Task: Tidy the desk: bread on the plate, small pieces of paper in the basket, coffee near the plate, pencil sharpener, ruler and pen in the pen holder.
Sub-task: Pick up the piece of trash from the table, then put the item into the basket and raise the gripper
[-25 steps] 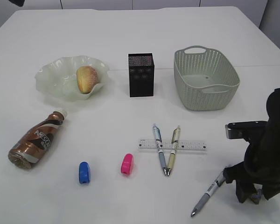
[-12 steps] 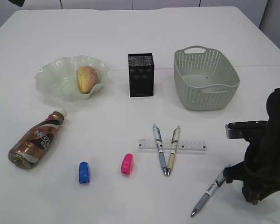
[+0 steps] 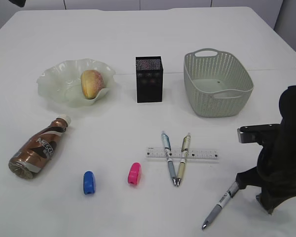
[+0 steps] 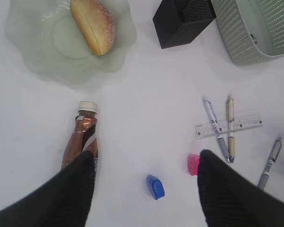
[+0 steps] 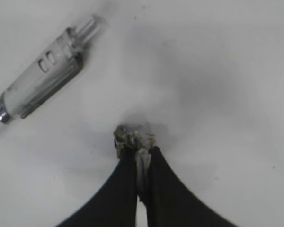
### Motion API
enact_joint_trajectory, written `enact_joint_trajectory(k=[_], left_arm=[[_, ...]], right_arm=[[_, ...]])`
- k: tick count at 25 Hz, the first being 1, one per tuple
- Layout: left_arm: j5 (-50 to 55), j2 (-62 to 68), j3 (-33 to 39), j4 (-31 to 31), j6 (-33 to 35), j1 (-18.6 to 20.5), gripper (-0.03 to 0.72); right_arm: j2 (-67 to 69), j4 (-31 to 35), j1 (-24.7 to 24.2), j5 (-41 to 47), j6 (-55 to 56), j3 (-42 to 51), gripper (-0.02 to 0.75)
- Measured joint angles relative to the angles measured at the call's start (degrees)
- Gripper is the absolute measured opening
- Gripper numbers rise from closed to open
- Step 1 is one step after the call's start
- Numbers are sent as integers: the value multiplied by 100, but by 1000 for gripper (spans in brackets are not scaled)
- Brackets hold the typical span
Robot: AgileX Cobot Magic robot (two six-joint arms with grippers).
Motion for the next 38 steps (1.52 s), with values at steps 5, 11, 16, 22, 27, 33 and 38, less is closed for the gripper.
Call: enact_joint_trajectory(k=[5,11,16,22,27,33,38], left_arm=[[0,0,0,0,0,0,497],[0,0,0,8,0,0,497],[0,0,0,8,0,0,497],[0,0,0,8,0,0,497],[0,0,0,8,0,0,497],[0,0,0,34,0,0,496],[0,0,0,34,0,0,496]], right_arm=[[-481,137,0,467,0,-306,18],[-1243,164,0,1059,0,-810,17],[-1427,-133,0,1096,-11,-1779,17],[-1370,-801,0,415,-6,-2963,17],[-715,-883,0,-70,114,-3861,16],[556,-1113,0,-92,239,-4860,16],[1399,-1190,-185,-63,651,-5568,16]])
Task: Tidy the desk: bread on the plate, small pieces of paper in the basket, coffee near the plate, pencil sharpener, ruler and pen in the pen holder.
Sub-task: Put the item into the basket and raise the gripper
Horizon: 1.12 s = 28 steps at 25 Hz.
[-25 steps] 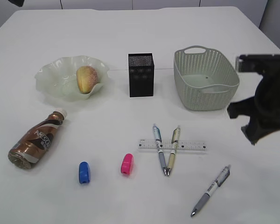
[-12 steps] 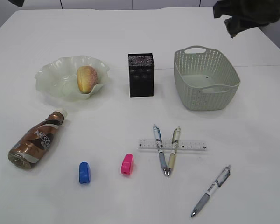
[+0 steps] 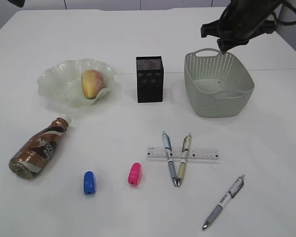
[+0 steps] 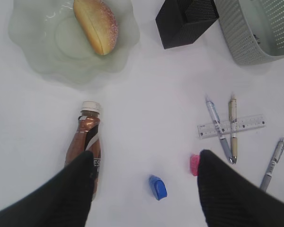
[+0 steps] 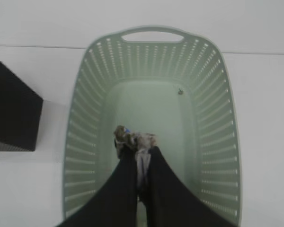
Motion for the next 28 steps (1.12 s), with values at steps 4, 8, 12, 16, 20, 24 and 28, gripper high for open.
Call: enact_joint_trajectory(k=[4,8,12,16,20,24,28], left_arm=[[0,0,0,0,0,0,495],[0,0,0,0,0,0,490],[0,0,0,2,0,0,489],[0,0,0,2,0,0,488],[0,0,0,12,0,0,487],[0,0,0,12,0,0,487],[0,0,0,12,0,0,487]], right_arm=[[468,-12,-166,95,86,-219,17],[742,44,-179,122,107,-291,31],[862,78,-179,25,105,-342,171],[862,92,-179,-37,105,-361,425],[862,158,-179,145,105,-375,503],[862,266,-179,901,14,-654,510],[662,719,-179,1548,-308,-1011,494]])
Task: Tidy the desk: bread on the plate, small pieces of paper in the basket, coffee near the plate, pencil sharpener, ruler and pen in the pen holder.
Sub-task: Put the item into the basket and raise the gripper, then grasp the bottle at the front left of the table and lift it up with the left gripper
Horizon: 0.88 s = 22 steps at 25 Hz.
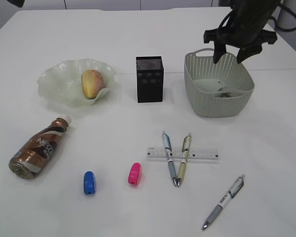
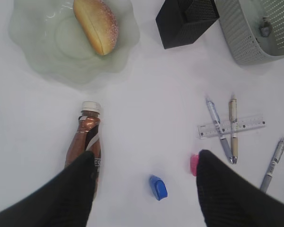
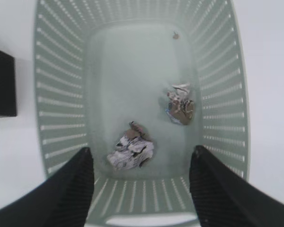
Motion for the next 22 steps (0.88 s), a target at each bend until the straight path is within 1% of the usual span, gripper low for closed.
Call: enact_joint_trajectory(k=[4,5,12,15,19,22], left_arm=[[0,0,0,0,0,0,487],[0,0,0,0,0,0,487],[0,0,0,0,0,0,486],[0,0,0,0,0,0,486],[0,0,0,0,0,0,486],[0,0,0,0,0,0,486]], right_arm=[[-483,510,0,928,-275,-138,479],[-587,542,10,1061,-310,-140,477],[-1150,780,10,1276,-653,-150,475],[-1552,815,22,1276,-804,-6,475],[-2259,726,22,1276,-855,867,475],[-2869,547,22,1276,-868,1821,475]])
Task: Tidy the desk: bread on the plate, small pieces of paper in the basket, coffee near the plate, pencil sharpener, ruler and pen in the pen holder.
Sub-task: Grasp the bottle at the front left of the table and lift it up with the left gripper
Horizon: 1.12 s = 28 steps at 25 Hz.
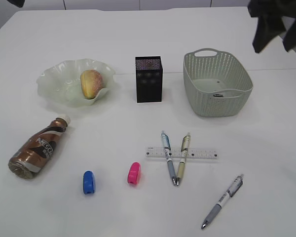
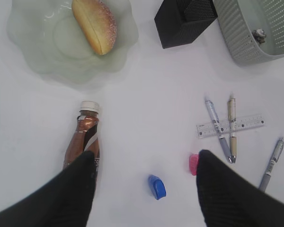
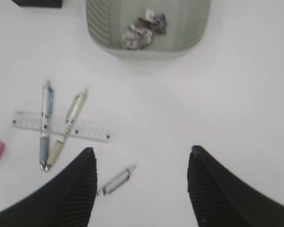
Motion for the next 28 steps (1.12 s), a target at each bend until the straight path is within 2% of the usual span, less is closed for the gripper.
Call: enact_joint_trajectory(k=[6,12,17,28], left_arm=[[0,0,0,0,22,0,486],[0,313,0,3,51,0,487],[0,986,0,178,56,0,487],[-71,2342,0,699,79,0,487]], right_arm=[[-1374,-241,0,0,-205,1895,473],[-2700,-170,10,13,-507,3158,472],[-3579,59,10,29,-530,3474,472],[-4826,100,10,60,-542,3614,470]])
